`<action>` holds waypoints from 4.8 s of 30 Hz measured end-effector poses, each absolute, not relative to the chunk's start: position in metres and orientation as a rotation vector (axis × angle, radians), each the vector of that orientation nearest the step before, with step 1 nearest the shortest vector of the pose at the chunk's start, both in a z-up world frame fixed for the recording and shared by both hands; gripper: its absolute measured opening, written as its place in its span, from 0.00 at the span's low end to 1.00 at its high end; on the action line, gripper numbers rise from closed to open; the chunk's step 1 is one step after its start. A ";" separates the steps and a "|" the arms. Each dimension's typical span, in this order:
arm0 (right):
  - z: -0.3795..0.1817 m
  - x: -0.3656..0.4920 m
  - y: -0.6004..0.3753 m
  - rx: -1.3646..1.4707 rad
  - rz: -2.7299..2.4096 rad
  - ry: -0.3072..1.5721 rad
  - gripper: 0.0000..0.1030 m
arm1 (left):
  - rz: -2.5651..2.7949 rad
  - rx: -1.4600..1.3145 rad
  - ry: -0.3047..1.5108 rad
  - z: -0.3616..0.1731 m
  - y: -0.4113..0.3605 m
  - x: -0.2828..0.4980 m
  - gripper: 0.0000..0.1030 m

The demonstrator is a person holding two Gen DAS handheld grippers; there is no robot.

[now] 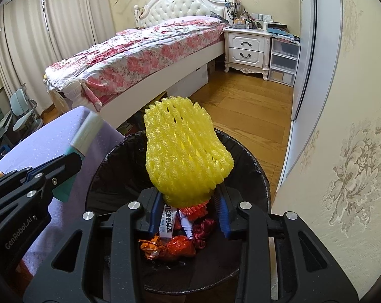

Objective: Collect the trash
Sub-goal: 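Open the left tool over the bin while the right tool releases the foam net, then move both open tools back to the tissue and amber bottle, then close the right tool on the amber bottle and lift it, then grasp the white tissue with the left tool while the right tool holds the bottle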

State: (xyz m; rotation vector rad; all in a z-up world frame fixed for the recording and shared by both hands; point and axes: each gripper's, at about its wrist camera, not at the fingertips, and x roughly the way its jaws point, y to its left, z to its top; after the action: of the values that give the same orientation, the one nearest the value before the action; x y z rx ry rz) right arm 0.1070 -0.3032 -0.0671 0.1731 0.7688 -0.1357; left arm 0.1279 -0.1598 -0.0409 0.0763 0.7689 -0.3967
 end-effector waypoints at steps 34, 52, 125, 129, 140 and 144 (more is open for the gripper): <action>-0.053 0.081 -0.297 0.134 -0.197 0.740 0.74 | -0.218 0.029 0.725 -0.028 -0.100 0.113 0.76; -0.030 0.067 -0.203 0.102 0.025 0.743 0.75 | -0.027 -0.004 0.714 -0.026 0.001 0.072 0.77; -0.062 0.158 0.095 -0.183 0.293 0.889 0.42 | 0.288 -0.202 0.872 -0.058 0.240 0.060 0.80; -0.061 0.157 0.076 -0.158 0.304 0.888 0.23 | 0.273 -0.183 0.864 -0.056 0.236 0.060 0.80; -0.058 0.146 -0.003 -0.128 0.244 0.885 0.23 | 0.175 -0.130 0.847 -0.051 0.200 0.050 0.80; -0.057 0.141 -0.028 -0.125 0.229 0.884 0.23 | 0.143 -0.127 0.836 -0.050 0.182 0.047 0.80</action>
State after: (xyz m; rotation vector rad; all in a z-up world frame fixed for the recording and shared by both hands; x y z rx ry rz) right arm 0.1412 -0.0284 -0.0573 -0.1250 0.8838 0.2294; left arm 0.0467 0.1819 -0.0497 -0.1275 0.8356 0.1432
